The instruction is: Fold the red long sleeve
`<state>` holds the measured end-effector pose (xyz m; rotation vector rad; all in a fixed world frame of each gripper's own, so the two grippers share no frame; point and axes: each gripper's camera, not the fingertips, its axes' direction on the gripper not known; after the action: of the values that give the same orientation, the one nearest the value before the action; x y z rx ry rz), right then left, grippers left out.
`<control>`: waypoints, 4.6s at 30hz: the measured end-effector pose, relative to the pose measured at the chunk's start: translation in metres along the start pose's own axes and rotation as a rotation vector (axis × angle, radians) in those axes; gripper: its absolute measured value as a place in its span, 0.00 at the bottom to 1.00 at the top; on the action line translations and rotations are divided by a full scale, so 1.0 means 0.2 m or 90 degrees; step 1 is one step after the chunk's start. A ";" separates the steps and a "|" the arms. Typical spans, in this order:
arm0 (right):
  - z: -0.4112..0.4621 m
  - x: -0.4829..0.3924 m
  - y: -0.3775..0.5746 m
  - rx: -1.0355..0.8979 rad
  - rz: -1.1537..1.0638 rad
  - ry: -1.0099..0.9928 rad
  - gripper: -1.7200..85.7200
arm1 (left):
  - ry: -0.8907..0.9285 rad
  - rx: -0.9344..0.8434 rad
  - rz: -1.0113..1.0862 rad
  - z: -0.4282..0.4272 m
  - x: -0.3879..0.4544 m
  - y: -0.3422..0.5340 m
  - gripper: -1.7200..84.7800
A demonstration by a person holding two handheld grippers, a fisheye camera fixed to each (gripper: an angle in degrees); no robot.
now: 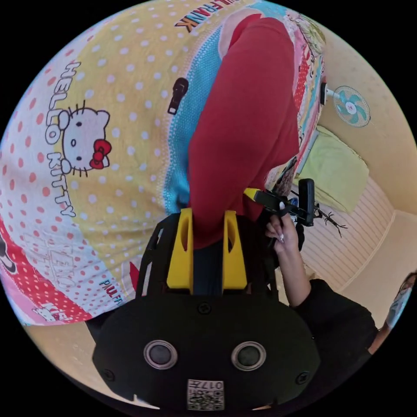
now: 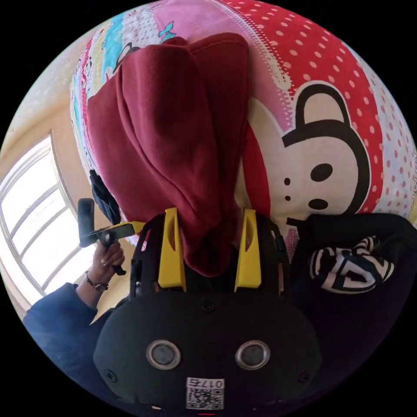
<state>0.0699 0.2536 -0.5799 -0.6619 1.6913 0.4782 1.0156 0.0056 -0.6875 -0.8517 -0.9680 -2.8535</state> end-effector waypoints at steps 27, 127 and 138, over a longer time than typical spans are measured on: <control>0.14 0.06 1.47 0.254 0.226 -0.615 0.19 | 0.226 -0.015 0.145 -0.24 0.03 0.73 0.09; 0.07 -0.43 1.90 0.105 -0.071 0.662 0.02 | 0.708 0.462 -0.669 0.58 2.37 3.03 0.02; -0.30 -1.01 2.88 0.643 0.035 0.410 0.02 | 0.681 0.365 -0.640 0.36 2.43 2.78 0.02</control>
<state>-0.3239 0.6842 -0.3920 0.0054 2.2395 -0.6257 0.7352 -0.3266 -0.0855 1.3910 -2.0582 -2.4972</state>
